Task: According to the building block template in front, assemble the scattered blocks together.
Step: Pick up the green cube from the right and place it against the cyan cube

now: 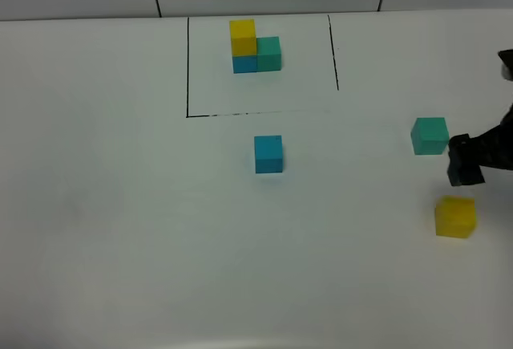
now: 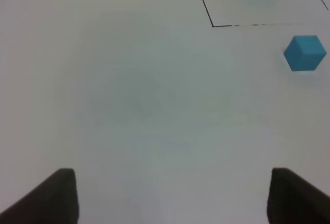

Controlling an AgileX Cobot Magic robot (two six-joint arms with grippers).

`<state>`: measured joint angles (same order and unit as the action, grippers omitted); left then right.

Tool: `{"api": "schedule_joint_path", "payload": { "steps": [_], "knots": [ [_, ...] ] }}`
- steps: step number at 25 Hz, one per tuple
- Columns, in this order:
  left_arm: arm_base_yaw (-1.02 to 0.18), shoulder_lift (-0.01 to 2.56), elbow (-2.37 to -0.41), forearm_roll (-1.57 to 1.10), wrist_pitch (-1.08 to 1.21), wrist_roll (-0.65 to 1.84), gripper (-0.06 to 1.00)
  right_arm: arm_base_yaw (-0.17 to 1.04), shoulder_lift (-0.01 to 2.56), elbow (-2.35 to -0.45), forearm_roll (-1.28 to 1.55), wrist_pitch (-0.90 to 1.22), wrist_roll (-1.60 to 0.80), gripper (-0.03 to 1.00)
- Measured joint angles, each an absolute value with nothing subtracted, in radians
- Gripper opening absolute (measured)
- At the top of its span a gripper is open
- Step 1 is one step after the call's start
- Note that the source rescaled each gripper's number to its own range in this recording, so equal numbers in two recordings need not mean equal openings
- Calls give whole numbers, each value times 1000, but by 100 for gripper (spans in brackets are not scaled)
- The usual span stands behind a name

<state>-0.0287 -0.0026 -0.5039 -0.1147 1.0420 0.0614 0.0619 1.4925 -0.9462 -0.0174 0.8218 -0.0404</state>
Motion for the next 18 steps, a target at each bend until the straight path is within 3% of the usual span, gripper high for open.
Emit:
{"api": "schedule_joint_path", "payload": {
  "steps": [11,18],
  "knots": [
    [-29,-3,-504,-115,1042,60,59,126,1887,-1346,-110,884,107,100],
    [-29,-3,-504,-115,1042,61,59,126,2037,-1412,-127,889,121,99]
  ]
}}
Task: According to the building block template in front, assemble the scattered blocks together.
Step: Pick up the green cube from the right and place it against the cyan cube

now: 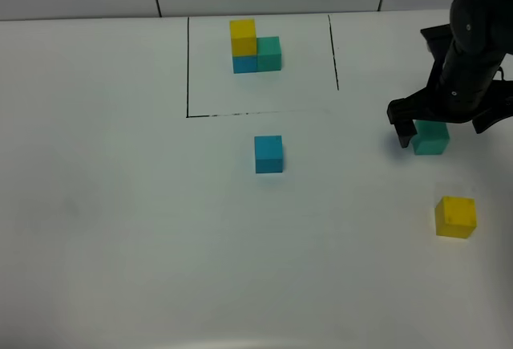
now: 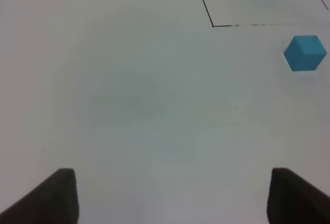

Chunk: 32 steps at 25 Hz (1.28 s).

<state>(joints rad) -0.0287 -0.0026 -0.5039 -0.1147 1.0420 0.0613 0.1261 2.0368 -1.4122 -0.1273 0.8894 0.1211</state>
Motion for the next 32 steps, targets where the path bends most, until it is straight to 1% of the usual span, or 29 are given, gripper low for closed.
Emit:
{"api": "schedule_joint_path", "payload": {
  "steps": [9,10,13,14,15,17,18,19,20,21,24,27,30,32],
  "knots": [
    [-29,-3,-504,-115,1042,61,59,107,2088,-1437,-68,828,117,95],
    [-29,-3,-504,-115,1042,61,59,104,2092,-1437,-67,828,117,94],
    [-29,-3,-504,-115,1042,61,59,96,2095,-1437,-67,827,117,82],
    [-29,-3,-504,-115,1042,61,59,95,2095,-1437,-67,827,117,75],
    [-29,-3,-504,-115,1042,61,59,94,2095,-1437,-67,827,117,65],
    [-29,-3,-504,-115,1042,61,59,94,2095,-1437,-67,827,117,42],
    [-29,-3,-504,-115,1042,61,59,94,2095,-1437,-67,827,117,24],
    [-29,-3,-504,-115,1042,61,59,94,2095,-1437,-66,827,117,9],
    [-29,-3,-504,-115,1042,61,59,93,2095,-1437,-66,828,117,0],
    [-29,-3,-504,-115,1042,61,59,93,2095,-1437,-66,828,117,2],
    [-29,-3,-504,-115,1042,61,59,93,2095,-1437,-67,828,110,2],
    [-29,-3,-504,-115,1042,61,59,111,2083,-1437,-89,843,29,2],
    [-29,-3,-504,-115,1042,61,59,180,2043,-1437,-141,895,-146,2],
    [-29,-3,-504,-115,1042,61,59,259,2015,-1442,-153,944,-301,2]
  ]
}}
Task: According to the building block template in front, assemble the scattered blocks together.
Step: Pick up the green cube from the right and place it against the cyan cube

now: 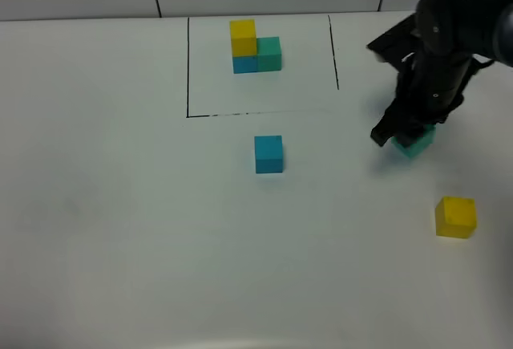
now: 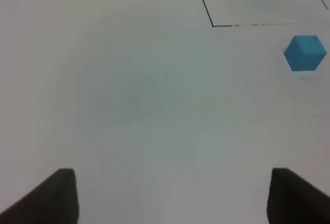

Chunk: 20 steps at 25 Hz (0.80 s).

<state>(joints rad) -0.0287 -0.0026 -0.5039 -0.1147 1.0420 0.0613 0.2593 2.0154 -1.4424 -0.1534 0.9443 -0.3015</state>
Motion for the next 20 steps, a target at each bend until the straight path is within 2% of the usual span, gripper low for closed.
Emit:
{"api": "schedule_joint_path", "payload": {
  "steps": [4,8,15,20],
  "knots": [
    [-29,-3,-504,-115,1042,61,59,411,2009,-1444,-145,990,-605,2],
    [-29,-3,-504,-115,1042,61,59,493,2021,-1477,-140,999,-758,2],
    [-29,-3,-504,-115,1042,61,59,505,2131,-1678,-82,1092,-894,2],
    [-29,-3,-504,-115,1042,61,59,505,2200,-1723,-56,1082,-973,2]
  ]
}}
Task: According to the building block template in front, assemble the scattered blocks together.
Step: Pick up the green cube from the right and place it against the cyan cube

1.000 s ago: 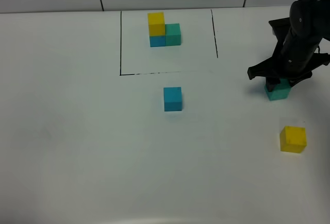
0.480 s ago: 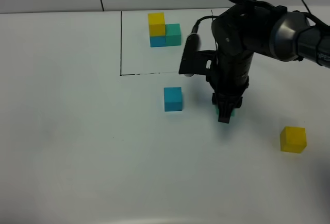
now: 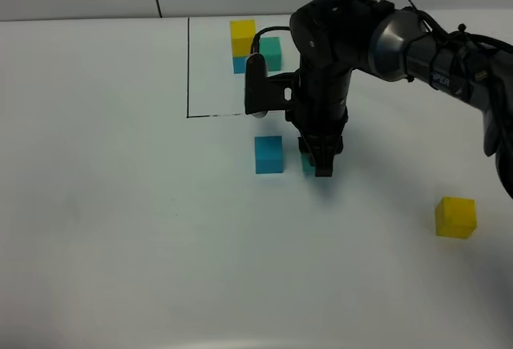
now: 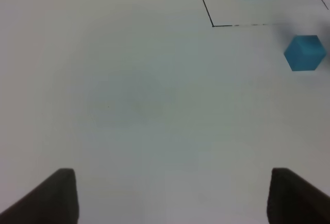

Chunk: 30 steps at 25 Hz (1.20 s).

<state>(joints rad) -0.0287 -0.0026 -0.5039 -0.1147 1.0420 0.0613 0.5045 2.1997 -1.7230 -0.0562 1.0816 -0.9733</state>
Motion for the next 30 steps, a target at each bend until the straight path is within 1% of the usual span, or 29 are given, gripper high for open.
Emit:
{"api": "schedule_joint_path", "payload": {
  "steps": [21,30],
  "knots": [
    [-29,-3,-504,-115,1042,60,59,505,2256,-1732,-36,974,-985,2],
    [-29,-3,-504,-115,1042,61,59,505,2256,-1732,-11,979,-986,2]
  ]
}}
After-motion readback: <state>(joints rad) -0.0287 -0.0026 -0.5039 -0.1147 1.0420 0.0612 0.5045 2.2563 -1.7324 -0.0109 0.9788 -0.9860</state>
